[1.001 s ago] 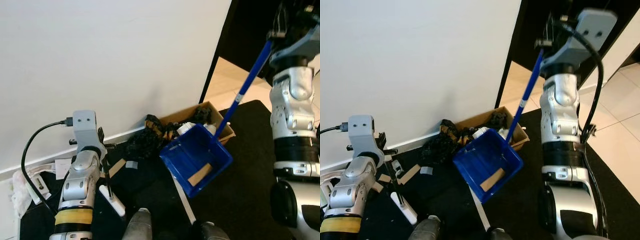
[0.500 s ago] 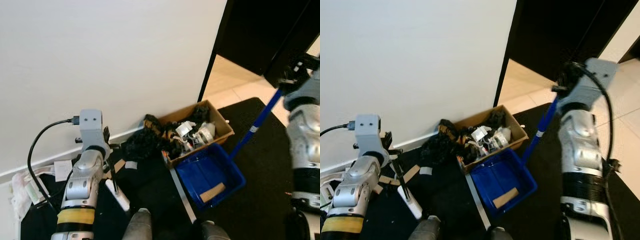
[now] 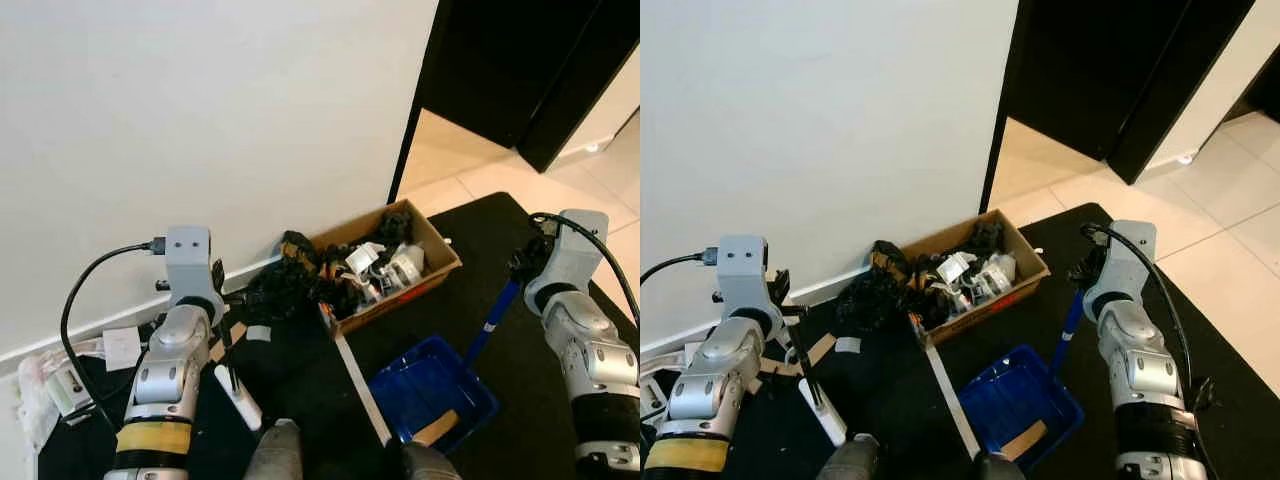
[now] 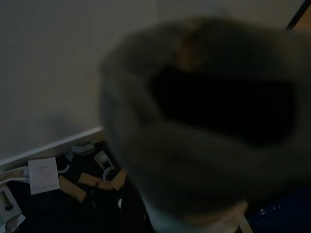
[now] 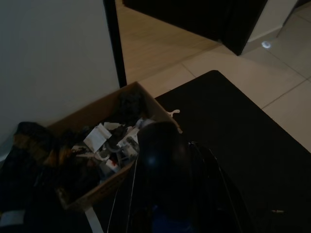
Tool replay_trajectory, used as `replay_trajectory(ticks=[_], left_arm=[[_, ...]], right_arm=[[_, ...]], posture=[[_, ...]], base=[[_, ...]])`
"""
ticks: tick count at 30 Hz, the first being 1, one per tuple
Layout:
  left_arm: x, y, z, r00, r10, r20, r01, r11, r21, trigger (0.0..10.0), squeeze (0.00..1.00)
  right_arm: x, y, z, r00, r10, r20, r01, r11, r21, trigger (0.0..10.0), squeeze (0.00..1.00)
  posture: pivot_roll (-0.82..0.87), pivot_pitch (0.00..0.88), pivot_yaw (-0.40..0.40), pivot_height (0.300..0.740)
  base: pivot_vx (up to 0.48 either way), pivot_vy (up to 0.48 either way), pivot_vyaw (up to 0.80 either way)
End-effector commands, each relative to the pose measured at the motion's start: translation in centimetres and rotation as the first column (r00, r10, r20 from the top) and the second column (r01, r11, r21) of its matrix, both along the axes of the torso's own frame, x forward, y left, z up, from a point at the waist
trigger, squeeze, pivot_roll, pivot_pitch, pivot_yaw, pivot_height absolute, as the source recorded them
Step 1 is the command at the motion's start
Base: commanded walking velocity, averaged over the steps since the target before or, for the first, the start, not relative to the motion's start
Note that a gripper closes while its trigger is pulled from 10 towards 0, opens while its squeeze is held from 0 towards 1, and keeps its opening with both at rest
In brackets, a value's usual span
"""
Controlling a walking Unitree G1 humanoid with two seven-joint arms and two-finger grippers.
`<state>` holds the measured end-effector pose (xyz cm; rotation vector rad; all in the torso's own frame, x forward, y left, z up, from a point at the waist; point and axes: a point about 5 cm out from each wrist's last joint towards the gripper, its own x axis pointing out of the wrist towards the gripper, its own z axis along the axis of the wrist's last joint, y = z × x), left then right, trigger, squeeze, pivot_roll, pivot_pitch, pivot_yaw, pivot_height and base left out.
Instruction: Sweep floor
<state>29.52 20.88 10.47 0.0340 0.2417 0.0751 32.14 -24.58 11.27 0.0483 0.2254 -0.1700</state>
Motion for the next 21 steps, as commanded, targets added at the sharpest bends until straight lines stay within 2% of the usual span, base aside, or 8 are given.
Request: replay_trajectory(ticks=[1, 5, 9, 12, 14, 19, 21], left_arm=[[-0.3, 0.1, -0.2, 1.000, 0.005, -0.007, -0.005, 1.000, 0.026, 10.0, 0.00], [-0.4, 0.3, -0.3, 1.000, 0.009, -0.010, -0.009, 1.000, 0.030, 10.0, 0.00], [-0.5, 0.3, -0.3, 1.000, 0.010, -0.010, -0.010, 0.999, 0.030, 10.0, 0.00], [-0.5, 0.3, -0.4, 1.000, 0.010, -0.012, -0.010, 0.999, 0.031, 10.0, 0.00], [-0.5, 0.3, -0.5, 1.000, 0.010, -0.013, -0.010, 0.999, 0.031, 10.0, 0.00], [-0.5, 0.2, -0.7, 1.000, 0.007, -0.018, -0.006, 1.000, 0.030, 10.0, 0.00], [-0.5, 0.1, -0.8, 1.000, 0.003, -0.021, -0.003, 1.000, 0.029, 10.0, 0.00]], right_arm=[[-0.5, -0.2, -1.4, 0.999, -0.026, -0.046, 0.028, 0.999, 0.024, 10.0, 0.00], [0.9, -0.7, 1.5, 0.990, -0.089, 0.112, 0.091, 0.996, -0.007, 10.0, 0.00], [1.4, -1.1, 3.3, 0.976, -0.107, 0.189, 0.114, 0.993, -0.026, 10.0, 0.00], [1.6, -1.8, 5.6, 0.953, -0.127, 0.276, 0.131, 0.991, 0.005, 10.0, 0.00], [1.6, -2.2, 6.1, 0.943, -0.144, 0.300, 0.145, 0.989, 0.018, 10.0, 0.00], [1.6, -2.1, 5.4, 0.940, -0.156, 0.305, 0.157, 0.987, 0.021, 10.0, 0.00], [1.4, -1.6, 3.8, 0.945, -0.166, 0.282, 0.167, 0.986, 0.020, 10.0, 0.00]], posture=[[0.23, 0.175, 0.016, 0.740], [0.23, 0.171, 0.014, 0.740], [0.23, 0.168, 0.013, 0.740], [0.23, 0.167, 0.011, 0.740], [0.23, 0.165, 0.009, 0.740], [0.22, 0.162, 0.009, 0.740], [0.23, 0.161, 0.009, 0.740]], base=[[0.000, 0.000, 0.00], [0.000, 0.000, 0.00], [0.000, 0.000, 0.00], [0.000, 0.000, 0.00], [0.000, 0.000, 0.00], [0.000, 0.000, 0.00], [0.000, 0.000, 0.00]])
